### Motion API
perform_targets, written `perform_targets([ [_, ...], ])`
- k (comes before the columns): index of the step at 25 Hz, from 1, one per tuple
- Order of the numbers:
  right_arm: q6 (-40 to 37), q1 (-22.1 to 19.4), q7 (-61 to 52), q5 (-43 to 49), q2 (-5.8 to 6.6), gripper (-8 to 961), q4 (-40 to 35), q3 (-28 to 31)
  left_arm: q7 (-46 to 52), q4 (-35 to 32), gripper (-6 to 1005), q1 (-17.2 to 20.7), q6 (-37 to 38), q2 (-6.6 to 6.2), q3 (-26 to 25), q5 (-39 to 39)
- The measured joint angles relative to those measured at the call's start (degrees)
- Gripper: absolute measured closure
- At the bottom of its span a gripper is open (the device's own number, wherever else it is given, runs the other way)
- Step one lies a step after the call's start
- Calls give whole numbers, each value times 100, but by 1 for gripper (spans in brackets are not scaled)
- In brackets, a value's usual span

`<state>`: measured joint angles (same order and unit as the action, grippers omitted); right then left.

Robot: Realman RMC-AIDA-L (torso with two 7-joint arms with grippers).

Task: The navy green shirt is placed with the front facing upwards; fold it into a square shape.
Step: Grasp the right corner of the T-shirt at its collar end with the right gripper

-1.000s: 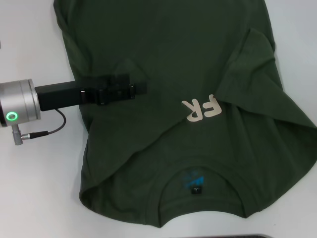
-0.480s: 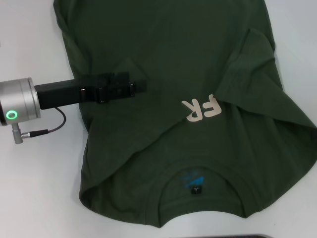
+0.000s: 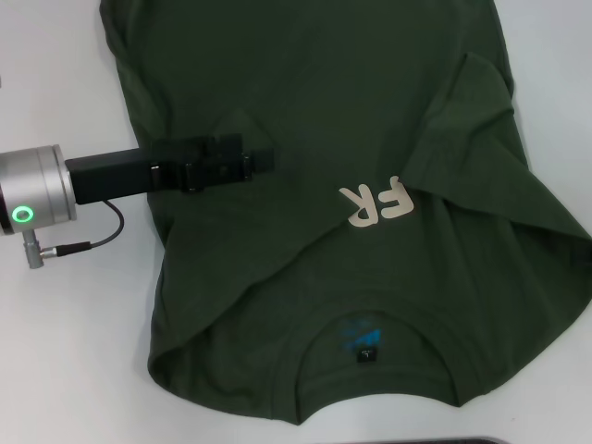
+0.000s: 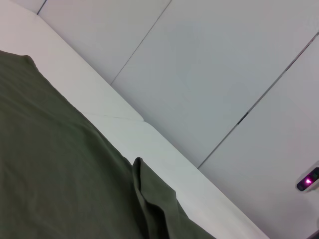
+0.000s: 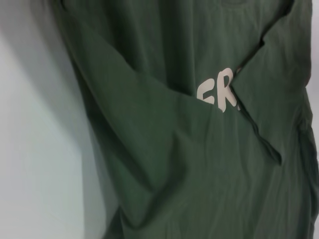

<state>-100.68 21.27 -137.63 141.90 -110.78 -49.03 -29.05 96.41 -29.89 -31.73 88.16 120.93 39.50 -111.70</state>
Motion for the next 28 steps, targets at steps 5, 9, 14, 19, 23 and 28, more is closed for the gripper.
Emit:
perform_targets([
  [5, 17, 36, 11, 12, -19, 107, 108, -15, 0, 1, 114, 0, -1, 0, -3, 0],
  [9, 30, 51, -20, 20, -20, 108, 78, -40, 0, 1, 114, 1, 0, 0, -4, 0],
  [14, 39, 53, -91, 60, 32, 110, 70, -57, 0, 1, 114, 7, 0, 0, -5, -1],
  [19, 14, 97, -153, 255, 61, 145, 68, -54, 0, 5, 114, 3, 0, 0, -12, -1],
  [23, 12, 127, -196, 265, 57, 212, 68, -68, 0, 9, 114, -7, 0, 0, -13, -1],
  [28, 28, 159, -213, 399, 49, 294, 69, -68, 0, 10, 115, -9, 0, 0, -13, 2],
])
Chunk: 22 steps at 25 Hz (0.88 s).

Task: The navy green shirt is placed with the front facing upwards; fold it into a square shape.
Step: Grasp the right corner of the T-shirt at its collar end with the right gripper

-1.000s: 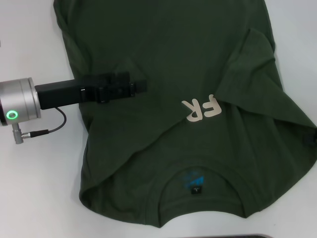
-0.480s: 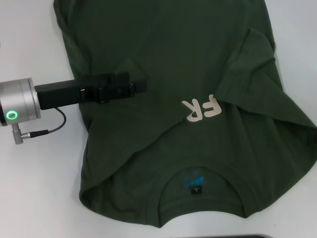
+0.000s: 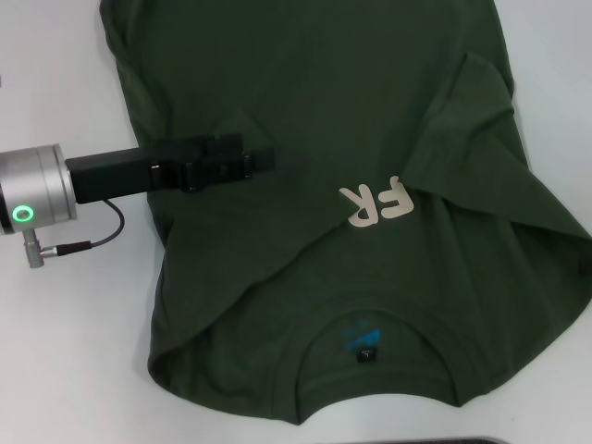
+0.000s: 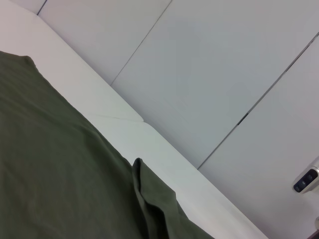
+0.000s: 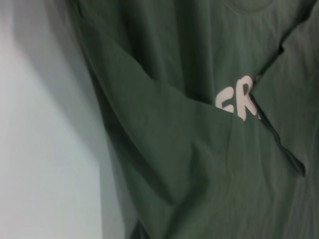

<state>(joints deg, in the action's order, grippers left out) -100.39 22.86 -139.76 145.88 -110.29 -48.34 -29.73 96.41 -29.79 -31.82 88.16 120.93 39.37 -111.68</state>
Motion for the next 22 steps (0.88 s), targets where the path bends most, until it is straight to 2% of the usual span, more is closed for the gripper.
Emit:
perform_targets([
  [3, 3, 49, -10, 187, -31, 513, 0, 1, 0, 0, 115, 0, 0, 0, 0, 2],
  [8, 21, 131, -58, 374, -59, 620, -4, 11, 0, 0, 114, 0, 0, -2, 1, 5],
  [13, 31, 174, -128, 389, -10, 728, -9, 39, 0, 0, 114, 0, -1, -9, 0, 7],
  [22, 30, 186, -141, 390, 7, 743, -9, 4, -8, 0, 115, 0, -10, -9, 1, 7],
])
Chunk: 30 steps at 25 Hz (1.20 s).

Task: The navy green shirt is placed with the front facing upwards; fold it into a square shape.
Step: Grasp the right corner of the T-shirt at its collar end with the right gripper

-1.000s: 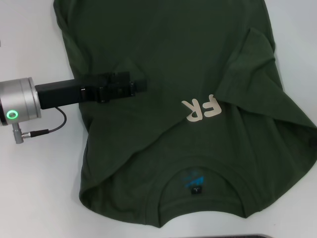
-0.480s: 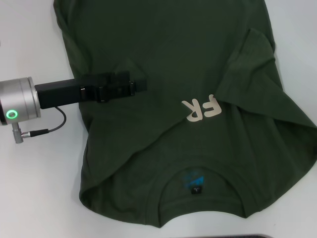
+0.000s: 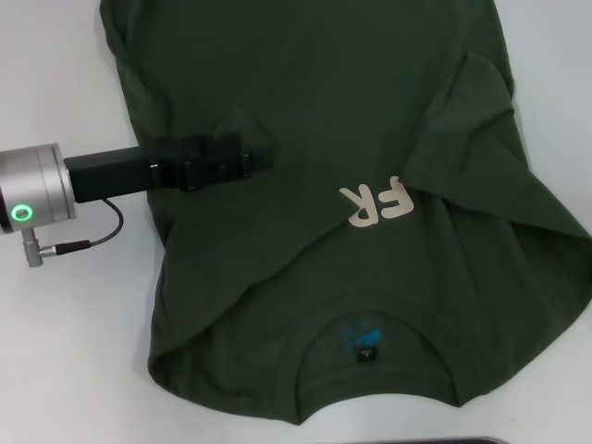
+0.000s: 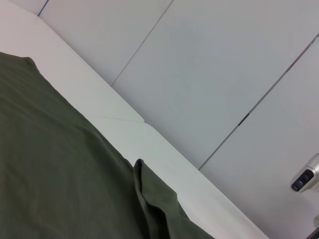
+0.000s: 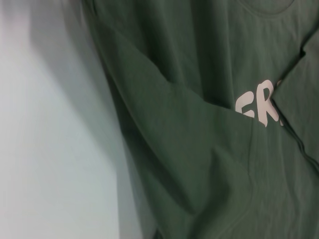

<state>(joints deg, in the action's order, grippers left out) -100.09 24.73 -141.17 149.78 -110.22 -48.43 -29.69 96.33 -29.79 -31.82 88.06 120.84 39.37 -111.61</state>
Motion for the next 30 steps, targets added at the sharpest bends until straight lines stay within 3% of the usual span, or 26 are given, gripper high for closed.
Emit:
perform_targets([
  [22, 206, 110, 48, 239, -78, 846, -48, 3, -10, 0, 115, 0, 1, -9, 0, 8],
  [30, 145, 145, 63, 249, -86, 804, -55, -23, -13, 0, 115, -12, 1, -13, -1, 15],
])
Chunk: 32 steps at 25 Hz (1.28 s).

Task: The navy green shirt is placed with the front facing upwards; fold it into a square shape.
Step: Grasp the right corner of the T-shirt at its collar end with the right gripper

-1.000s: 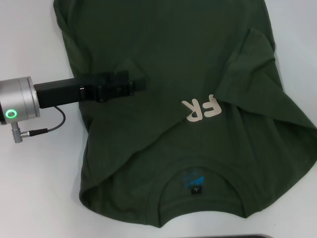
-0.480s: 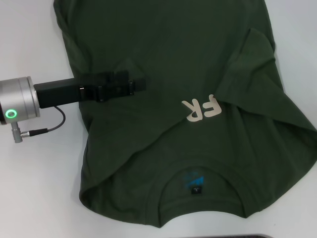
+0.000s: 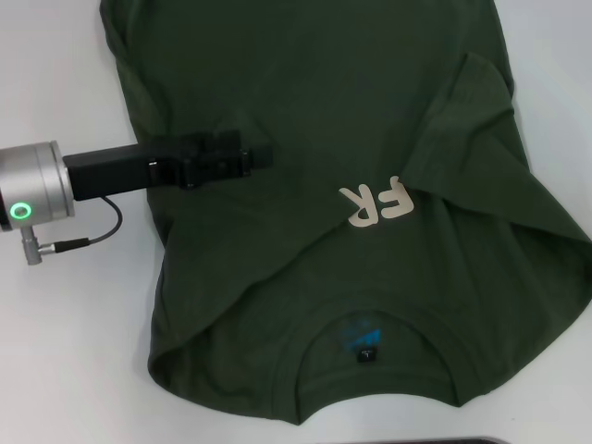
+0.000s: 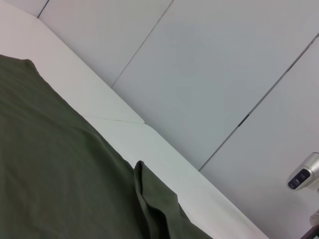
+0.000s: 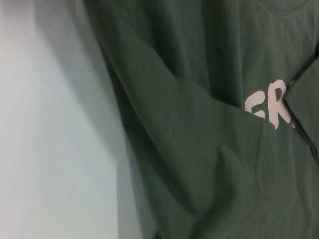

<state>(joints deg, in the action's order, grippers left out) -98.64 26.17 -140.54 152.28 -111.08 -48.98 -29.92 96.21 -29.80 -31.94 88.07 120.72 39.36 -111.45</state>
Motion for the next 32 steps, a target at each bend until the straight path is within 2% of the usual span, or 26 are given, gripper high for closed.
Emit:
perform_targets([
  [2, 12, -11, 4, -15, 0, 776, -1, 8, 3, 0, 115, 0, 0, -3, -4, 1],
  [8, 40, -1, 45, -26, -8, 550, 15, 13, 7, 0, 115, 7, 0, -4, -8, 2],
  [13, 65, 26, 61, -57, -31, 517, 19, 13, 17, 0, 115, 2, 0, -6, -8, 2],
  [21, 70, 42, 93, -66, -79, 625, 25, -18, 16, 0, 114, -4, 0, -14, -8, 2],
  [27, 59, 47, 127, -68, -98, 756, 13, 11, 16, 0, 114, -11, -6, -14, -14, 1],
  [32, 27, 30, 180, -113, -97, 916, 5, 24, 18, 0, 114, -14, -9, -25, -16, 1],
])
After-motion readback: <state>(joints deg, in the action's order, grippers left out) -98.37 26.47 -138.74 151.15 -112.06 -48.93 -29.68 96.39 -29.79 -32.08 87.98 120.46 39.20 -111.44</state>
